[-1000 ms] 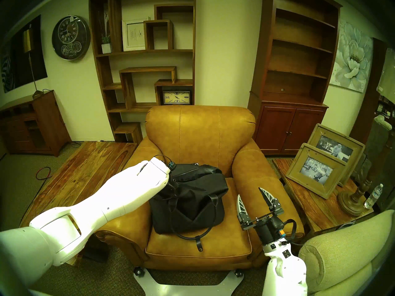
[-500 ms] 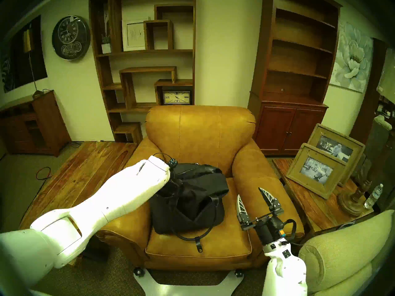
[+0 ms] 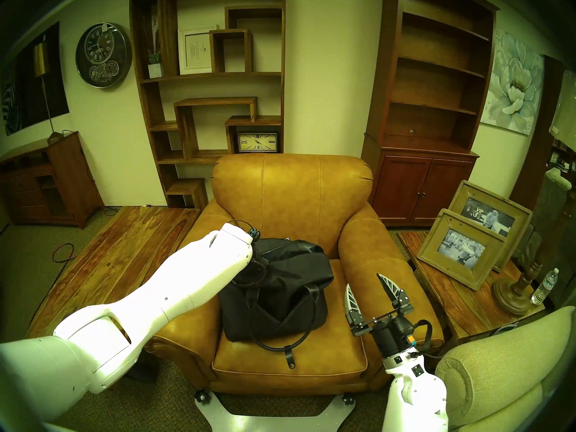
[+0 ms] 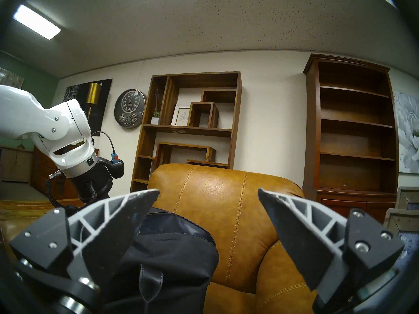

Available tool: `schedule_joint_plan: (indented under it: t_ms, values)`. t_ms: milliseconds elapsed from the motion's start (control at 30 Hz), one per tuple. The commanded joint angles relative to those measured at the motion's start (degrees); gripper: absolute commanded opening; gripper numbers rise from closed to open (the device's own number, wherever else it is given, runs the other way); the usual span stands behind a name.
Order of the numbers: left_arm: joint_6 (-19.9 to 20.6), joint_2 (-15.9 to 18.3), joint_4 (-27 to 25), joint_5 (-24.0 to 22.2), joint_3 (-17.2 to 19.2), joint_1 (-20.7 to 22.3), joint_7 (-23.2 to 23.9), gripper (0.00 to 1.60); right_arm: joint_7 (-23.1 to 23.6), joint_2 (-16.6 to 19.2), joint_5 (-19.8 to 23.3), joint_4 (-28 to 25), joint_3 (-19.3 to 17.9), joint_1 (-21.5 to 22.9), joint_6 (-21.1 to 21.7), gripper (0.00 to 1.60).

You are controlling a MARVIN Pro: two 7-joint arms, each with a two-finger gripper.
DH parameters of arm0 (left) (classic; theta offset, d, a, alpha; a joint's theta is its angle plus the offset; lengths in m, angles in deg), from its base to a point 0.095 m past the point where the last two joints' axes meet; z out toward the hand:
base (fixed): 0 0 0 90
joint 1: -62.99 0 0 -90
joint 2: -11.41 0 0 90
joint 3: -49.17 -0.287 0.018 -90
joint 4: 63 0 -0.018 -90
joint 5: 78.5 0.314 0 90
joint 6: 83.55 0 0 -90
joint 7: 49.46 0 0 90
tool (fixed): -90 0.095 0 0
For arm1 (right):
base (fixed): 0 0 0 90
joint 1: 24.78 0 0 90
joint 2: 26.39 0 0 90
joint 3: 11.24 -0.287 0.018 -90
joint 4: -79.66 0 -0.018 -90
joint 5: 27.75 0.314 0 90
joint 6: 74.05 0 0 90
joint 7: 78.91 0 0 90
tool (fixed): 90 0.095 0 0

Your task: Open a bag with a zipper

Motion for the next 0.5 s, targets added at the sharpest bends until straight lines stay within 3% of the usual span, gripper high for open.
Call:
schedule_joint_plan:
  t_ms: [0, 467]
  values:
    - [-0.3, -3.0, 0.2, -0.4, 1.9, 1.4, -2.5, 1.60, 0.1, 0.1, 0.2, -1.2, 0.1, 0.3, -0.3, 1.60]
    - [-1.0, -1.7, -2.2, -1.9, 3.9, 0.7, -3.8, 1.60, 0.1, 0.1, 0.2, -1.2, 0.1, 0.3, -0.3, 1.60]
